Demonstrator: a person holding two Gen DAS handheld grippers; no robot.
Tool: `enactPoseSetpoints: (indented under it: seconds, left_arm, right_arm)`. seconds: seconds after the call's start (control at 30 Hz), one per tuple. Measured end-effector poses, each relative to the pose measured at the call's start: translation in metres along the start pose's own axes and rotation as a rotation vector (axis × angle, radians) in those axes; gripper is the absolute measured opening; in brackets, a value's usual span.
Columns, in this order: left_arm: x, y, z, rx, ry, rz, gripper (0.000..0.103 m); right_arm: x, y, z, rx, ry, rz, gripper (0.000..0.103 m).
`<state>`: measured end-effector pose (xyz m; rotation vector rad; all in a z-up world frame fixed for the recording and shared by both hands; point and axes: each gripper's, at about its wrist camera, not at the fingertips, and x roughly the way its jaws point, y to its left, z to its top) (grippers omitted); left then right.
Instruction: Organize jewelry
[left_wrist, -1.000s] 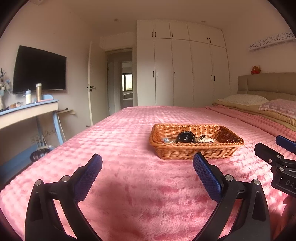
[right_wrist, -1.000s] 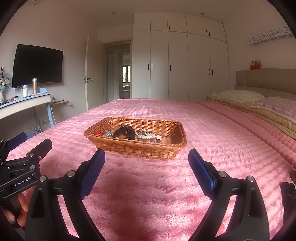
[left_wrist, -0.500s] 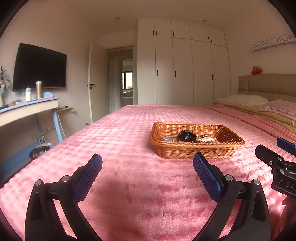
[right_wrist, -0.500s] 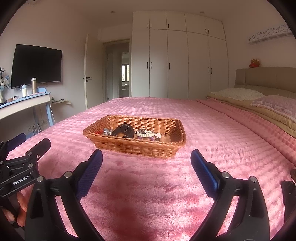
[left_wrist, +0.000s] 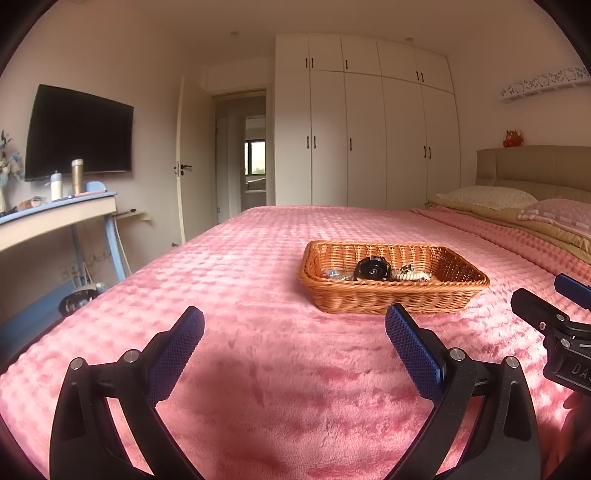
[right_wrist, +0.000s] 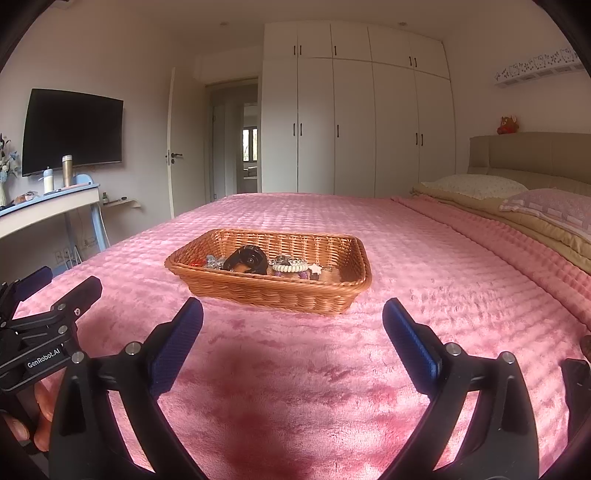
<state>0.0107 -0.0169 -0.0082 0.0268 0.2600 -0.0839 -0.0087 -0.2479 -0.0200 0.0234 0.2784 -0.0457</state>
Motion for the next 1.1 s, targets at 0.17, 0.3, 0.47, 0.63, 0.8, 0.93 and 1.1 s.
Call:
enactPoseSetpoints:
  seconds: [0.17, 0.3, 0.47, 0.63, 0.8, 0.93, 1.1]
  left_arm:
    - [-0.0002, 0.0001, -0.0001, -0.001, 0.0, 0.0, 0.095]
    - [-0.0001, 0.0001, 0.0001, -0.001, 0.0, 0.0, 0.095]
    - [0.0001, 0.0, 0.0004, 0.0, 0.0, 0.0, 0.095]
    - [-0.0002, 0.0003, 0.0002, 0.0, 0.001, 0.0, 0.095]
    - [0.0, 0.0003, 0.0003, 0.0, 0.001, 0.0, 0.095]
    - [-0.0012, 0.0008, -0.0007, -0.001, 0.002, 0.002, 0.095]
    - [-0.0009, 0.0008, -0.0004, 0.0, 0.002, 0.001, 0.095]
  right_arm:
    - [0.0003, 0.0006, -0.001, -0.006, 0.001, -0.001, 0.095]
    - [0.0008, 0.0012, -0.0014, -0.008, 0.002, -0.002, 0.095]
    - [0.0006, 0.0013, -0.0011, -0.007, 0.001, -0.002, 0.095]
    - [0.0006, 0.0014, -0.0013, -0.008, 0.002, -0.002, 0.095]
    - [0.0013, 0.0015, -0.002, -0.008, 0.003, -0.001, 0.095]
    - [0.0012, 0.0016, -0.0021, -0.009, 0.004, -0.001, 0.095]
    - [0.0012, 0.0017, -0.0019, -0.009, 0.004, -0.002, 0.095]
